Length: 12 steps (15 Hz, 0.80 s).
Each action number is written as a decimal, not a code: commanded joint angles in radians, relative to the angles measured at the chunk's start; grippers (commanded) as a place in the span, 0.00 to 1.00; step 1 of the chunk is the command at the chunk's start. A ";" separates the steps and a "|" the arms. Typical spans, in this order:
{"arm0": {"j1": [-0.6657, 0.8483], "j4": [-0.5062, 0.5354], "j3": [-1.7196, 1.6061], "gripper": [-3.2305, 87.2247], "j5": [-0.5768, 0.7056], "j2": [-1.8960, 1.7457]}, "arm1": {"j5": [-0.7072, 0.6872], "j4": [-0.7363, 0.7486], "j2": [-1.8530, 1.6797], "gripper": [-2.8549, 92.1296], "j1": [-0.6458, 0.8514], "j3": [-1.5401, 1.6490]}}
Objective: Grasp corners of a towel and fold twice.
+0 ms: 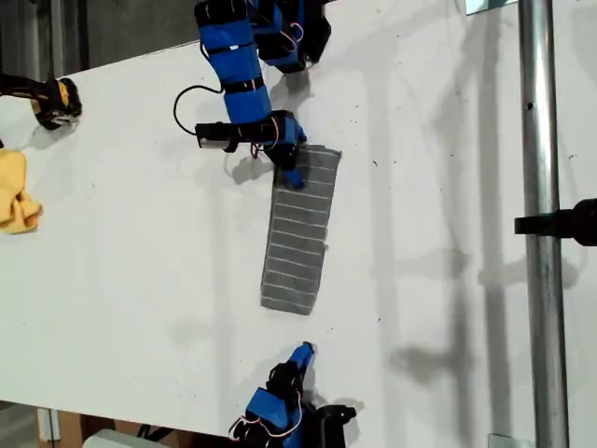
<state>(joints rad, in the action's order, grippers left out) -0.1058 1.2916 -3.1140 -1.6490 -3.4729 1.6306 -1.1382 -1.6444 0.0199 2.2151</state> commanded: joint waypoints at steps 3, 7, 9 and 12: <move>-0.008 0.014 0.005 0.08 -0.011 -0.006 | -0.069 0.002 0.118 0.40 0.026 -0.172; -0.031 0.020 0.011 0.07 -0.026 -0.006 | -0.052 0.017 0.155 0.05 0.021 -0.235; -0.041 0.020 0.012 0.07 -0.038 -0.006 | -0.072 0.034 0.127 0.03 0.020 -0.244; -0.046 0.026 0.021 0.07 -0.040 -0.006 | -0.097 -0.018 -0.094 0.03 0.028 -0.170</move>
<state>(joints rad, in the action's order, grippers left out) -0.1396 1.3100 -3.1032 -1.6782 -3.4729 1.5432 -1.1351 -1.5969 0.0399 2.0187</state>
